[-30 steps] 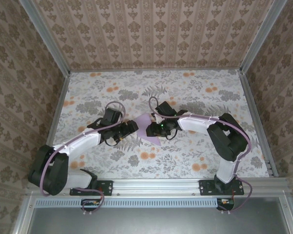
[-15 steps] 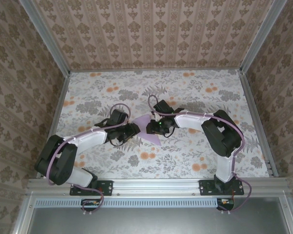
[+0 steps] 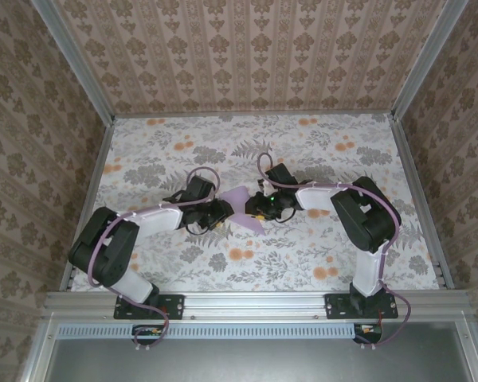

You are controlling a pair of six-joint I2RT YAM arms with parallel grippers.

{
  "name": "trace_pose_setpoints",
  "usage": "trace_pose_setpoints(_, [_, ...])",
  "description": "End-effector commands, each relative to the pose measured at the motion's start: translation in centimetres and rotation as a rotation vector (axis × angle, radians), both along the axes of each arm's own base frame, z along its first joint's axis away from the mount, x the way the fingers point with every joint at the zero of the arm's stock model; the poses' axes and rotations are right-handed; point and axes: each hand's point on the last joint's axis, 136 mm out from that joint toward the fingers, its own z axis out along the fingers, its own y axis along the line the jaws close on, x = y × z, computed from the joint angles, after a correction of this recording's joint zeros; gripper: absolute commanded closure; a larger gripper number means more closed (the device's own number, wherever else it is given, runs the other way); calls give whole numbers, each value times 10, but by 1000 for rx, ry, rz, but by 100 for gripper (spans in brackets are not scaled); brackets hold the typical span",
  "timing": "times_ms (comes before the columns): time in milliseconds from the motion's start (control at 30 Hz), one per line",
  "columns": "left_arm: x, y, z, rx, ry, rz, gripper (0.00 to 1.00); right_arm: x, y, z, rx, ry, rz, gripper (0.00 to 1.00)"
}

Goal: Fold a paper plane with a square sheet of paper (pick it up from the middle)
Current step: Turn over the paper at the center of the table, then fold the wing for the fifth time at the center of the table.

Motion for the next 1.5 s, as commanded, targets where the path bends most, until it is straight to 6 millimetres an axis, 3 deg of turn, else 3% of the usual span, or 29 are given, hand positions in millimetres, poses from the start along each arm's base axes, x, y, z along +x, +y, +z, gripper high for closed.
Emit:
trace_pose_setpoints(0, [4,-15,6,-54,2,-9,59,-4,-1,-5,34,37,-12,62])
trace_pose_setpoints(267, [8,-21,1,-77,15,-6,59,-4,-4,-5,49,44,-16,62])
trace_pose_setpoints(733, [14,-28,7,-119,-13,-13,70,-6,-3,-3,66,38,-6,64])
trace_pose_setpoints(1067, [18,-41,5,-204,-4,-7,71,-5,7,17,149,-28,45,64])
trace_pose_setpoints(1267, [18,-40,3,-194,0,3,79,-4,4,23,146,-62,55,62])
trace_pose_setpoints(1467, [15,-36,1,-177,11,9,91,-7,-11,41,43,-209,94,51])
